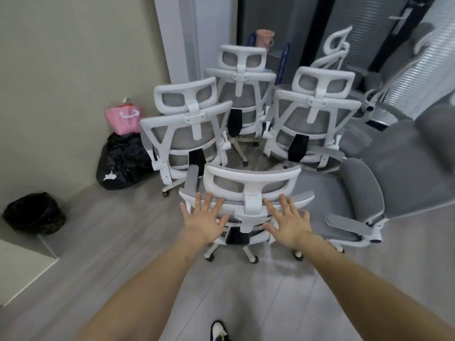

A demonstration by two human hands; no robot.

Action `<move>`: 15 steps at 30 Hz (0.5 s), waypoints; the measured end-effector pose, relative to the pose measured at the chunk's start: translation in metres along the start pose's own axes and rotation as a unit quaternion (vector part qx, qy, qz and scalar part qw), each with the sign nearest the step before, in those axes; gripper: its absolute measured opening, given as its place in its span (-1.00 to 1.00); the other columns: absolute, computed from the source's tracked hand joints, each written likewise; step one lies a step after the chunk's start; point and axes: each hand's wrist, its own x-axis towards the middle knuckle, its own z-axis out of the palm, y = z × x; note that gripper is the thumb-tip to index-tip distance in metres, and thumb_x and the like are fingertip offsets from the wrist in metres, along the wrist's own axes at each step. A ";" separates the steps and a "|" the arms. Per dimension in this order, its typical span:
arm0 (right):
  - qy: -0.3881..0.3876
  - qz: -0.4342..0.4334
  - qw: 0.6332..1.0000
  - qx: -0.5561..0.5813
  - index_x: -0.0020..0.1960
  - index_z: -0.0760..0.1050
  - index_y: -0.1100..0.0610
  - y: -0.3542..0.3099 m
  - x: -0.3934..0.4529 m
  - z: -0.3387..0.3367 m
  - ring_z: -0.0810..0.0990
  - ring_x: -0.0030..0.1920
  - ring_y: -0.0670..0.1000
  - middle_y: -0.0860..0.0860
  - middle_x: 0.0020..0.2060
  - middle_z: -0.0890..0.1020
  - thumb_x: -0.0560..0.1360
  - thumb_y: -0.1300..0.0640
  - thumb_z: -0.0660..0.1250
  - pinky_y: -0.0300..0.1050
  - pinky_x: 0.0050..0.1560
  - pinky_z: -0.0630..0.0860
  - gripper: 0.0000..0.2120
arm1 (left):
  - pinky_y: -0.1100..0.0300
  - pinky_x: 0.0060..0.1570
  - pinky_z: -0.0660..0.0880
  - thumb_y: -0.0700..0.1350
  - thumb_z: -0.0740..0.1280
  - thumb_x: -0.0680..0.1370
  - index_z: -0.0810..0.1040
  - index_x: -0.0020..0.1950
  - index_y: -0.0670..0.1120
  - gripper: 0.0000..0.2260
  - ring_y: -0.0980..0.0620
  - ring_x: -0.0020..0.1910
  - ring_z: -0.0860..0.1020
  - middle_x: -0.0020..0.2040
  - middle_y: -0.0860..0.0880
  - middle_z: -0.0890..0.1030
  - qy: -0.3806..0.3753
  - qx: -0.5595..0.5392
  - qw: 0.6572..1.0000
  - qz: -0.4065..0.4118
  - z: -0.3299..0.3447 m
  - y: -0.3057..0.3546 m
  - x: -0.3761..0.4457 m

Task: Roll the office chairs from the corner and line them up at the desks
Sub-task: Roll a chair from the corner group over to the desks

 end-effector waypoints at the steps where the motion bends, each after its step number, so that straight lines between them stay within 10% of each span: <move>1: -0.004 0.000 1.000 0.001 0.54 -0.46 -0.40 -0.002 -0.005 0.001 -0.32 0.65 0.11 0.05 0.65 -0.33 0.60 -0.43 -0.11 0.35 0.50 0.05 -0.33 | -0.51 0.45 -0.33 0.37 -0.16 0.64 -0.21 0.66 0.30 -0.41 -0.12 0.64 -0.36 0.69 0.04 -0.28 -0.004 0.002 1.000 0.000 0.000 -0.001 -0.004; 15: 0.003 0.003 0.997 0.080 0.53 -0.43 -0.44 -0.016 -0.141 0.074 -0.43 0.61 0.06 -0.01 0.62 -0.41 0.61 -0.43 -0.12 0.44 0.54 -0.19 -0.36 | -0.59 0.35 -0.39 0.39 -0.16 0.64 -0.27 0.63 0.35 -0.42 -0.20 0.61 -0.40 0.63 0.08 -0.42 -0.011 0.014 1.000 -0.014 0.058 0.010 -0.140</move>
